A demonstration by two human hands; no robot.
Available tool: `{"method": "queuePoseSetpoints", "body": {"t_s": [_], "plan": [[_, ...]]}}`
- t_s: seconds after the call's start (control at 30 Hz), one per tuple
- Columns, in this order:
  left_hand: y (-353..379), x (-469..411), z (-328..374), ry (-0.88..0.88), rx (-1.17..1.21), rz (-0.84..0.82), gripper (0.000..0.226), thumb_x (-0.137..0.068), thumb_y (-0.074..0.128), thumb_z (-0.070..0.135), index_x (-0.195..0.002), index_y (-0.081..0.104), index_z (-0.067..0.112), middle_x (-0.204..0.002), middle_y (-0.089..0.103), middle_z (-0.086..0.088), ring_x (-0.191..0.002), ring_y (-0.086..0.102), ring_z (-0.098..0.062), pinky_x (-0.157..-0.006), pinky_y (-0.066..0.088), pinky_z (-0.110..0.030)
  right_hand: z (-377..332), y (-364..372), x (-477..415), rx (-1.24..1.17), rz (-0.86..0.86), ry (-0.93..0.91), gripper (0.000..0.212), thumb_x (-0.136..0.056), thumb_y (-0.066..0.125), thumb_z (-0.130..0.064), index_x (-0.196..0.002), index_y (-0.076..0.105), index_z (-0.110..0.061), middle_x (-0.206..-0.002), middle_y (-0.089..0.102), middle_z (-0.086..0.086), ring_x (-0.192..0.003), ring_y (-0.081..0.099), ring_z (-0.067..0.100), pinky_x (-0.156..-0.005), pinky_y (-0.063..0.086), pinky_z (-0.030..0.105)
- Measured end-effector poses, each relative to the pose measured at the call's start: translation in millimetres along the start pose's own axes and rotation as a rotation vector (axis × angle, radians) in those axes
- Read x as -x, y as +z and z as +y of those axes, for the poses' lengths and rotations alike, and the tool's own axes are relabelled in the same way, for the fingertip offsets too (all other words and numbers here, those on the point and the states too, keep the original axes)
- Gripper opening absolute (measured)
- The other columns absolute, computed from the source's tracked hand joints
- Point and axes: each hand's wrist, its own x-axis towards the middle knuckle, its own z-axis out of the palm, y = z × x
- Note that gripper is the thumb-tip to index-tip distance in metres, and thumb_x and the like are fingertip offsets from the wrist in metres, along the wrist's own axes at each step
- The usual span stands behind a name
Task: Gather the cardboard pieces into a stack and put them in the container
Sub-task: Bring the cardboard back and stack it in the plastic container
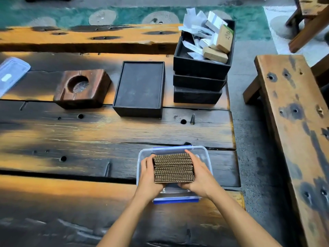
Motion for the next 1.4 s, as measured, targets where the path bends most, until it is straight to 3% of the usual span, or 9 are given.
{"method": "queuePoseSetpoints", "body": {"t_s": [0.23, 0.4, 0.53, 0.67, 0.77, 0.87, 1.03, 1.23, 1.4], "plan": [[-3, -14, 9, -0.095, 0.093, 0.021, 0.086, -0.056, 0.073, 0.007, -0.135, 0.045, 0.026, -0.126, 0.050, 0.014, -0.118, 0.057, -0.013, -0.096, 0.053, -0.034, -7, 5, -17, 0.020, 0.108, 0.016, 0.082, -0.063, 0.075, -0.025, -0.133, 0.035, -0.042, -0.113, 0.056, -0.013, -0.100, 0.063, 0.013, -0.083, 0.052, 0.028], [-15, -16, 6, -0.032, 0.052, -0.050, 0.094, -0.056, 0.085, 0.009, -0.140, 0.044, 0.021, -0.123, 0.053, 0.005, -0.116, 0.052, -0.009, -0.096, 0.044, -0.019, -7, 7, -14, 0.054, 0.245, -0.041, 0.085, -0.056, 0.084, -0.025, -0.133, 0.048, -0.022, -0.120, 0.053, -0.004, -0.112, 0.056, 0.015, -0.088, 0.037, 0.012], [-12, -13, -6, -0.016, -0.011, -0.147, 0.113, -0.051, 0.089, 0.020, -0.149, 0.034, 0.027, -0.136, 0.047, 0.007, -0.130, 0.048, -0.011, -0.110, 0.044, -0.031, -9, 12, -3, -0.023, 0.155, -0.066, 0.119, -0.045, 0.083, -0.040, -0.150, 0.032, -0.020, -0.139, 0.045, -0.004, -0.128, 0.046, 0.012, -0.105, 0.041, 0.022], [-8, -10, 5, -0.008, 0.105, -0.071, 0.100, -0.054, 0.088, 0.025, -0.144, 0.042, 0.027, -0.132, 0.053, 0.011, -0.126, 0.052, -0.009, -0.106, 0.047, -0.032, -14, 13, 1, -0.147, 0.228, -0.020, 0.110, -0.043, 0.079, -0.040, -0.143, 0.036, -0.029, -0.125, 0.054, -0.009, -0.111, 0.060, 0.007, -0.089, 0.055, 0.024], [-3, -1, 7, 0.004, 0.156, 0.006, 0.086, -0.064, 0.083, 0.023, -0.142, 0.047, 0.026, -0.133, 0.053, 0.010, -0.128, 0.053, -0.007, -0.107, 0.047, -0.035, -13, 16, 3, -0.106, 0.222, -0.081, 0.105, -0.050, 0.081, -0.043, -0.144, 0.039, -0.024, -0.129, 0.050, -0.010, -0.116, 0.052, -0.006, -0.097, 0.042, 0.010], [3, 3, 3, -0.032, 0.162, 0.024, 0.098, -0.065, 0.084, 0.020, -0.152, 0.040, 0.023, -0.147, 0.047, 0.007, -0.140, 0.045, -0.006, -0.115, 0.041, -0.035, -4, 15, -4, -0.057, 0.194, -0.113, 0.100, -0.053, 0.081, -0.042, -0.144, 0.043, -0.024, -0.136, 0.047, -0.010, -0.129, 0.048, 0.007, -0.106, 0.038, 0.016], [-6, 3, 6, -0.001, 0.097, -0.015, 0.107, -0.067, 0.086, 0.021, -0.156, 0.025, 0.027, -0.159, 0.035, 0.008, -0.143, 0.042, -0.009, -0.114, 0.042, -0.031, 1, 15, -7, -0.068, 0.187, -0.098, 0.124, -0.054, 0.096, -0.024, -0.157, 0.026, -0.015, -0.147, 0.035, -0.009, -0.130, 0.034, -0.007, -0.106, 0.022, 0.000], [-2, -7, 6, -0.049, -0.055, -0.017, 0.091, -0.067, 0.076, 0.015, -0.147, 0.035, 0.029, -0.137, 0.044, 0.008, -0.117, 0.058, -0.019, -0.090, 0.055, -0.042, -4, 12, -16, 0.011, 0.240, -0.047, 0.083, -0.058, 0.085, -0.034, -0.132, 0.047, -0.033, -0.123, 0.056, -0.012, -0.113, 0.057, 0.006, -0.095, 0.053, 0.033], [1, -9, 4, -0.066, -0.059, -0.005, 0.088, -0.066, 0.078, 0.013, -0.142, 0.037, 0.032, -0.130, 0.047, 0.007, -0.114, 0.060, -0.021, -0.090, 0.054, -0.042, -5, 11, -17, 0.033, 0.243, -0.011, 0.080, -0.053, 0.084, -0.036, -0.126, 0.051, -0.035, -0.116, 0.061, -0.013, -0.107, 0.061, 0.006, -0.087, 0.052, 0.024]]}}
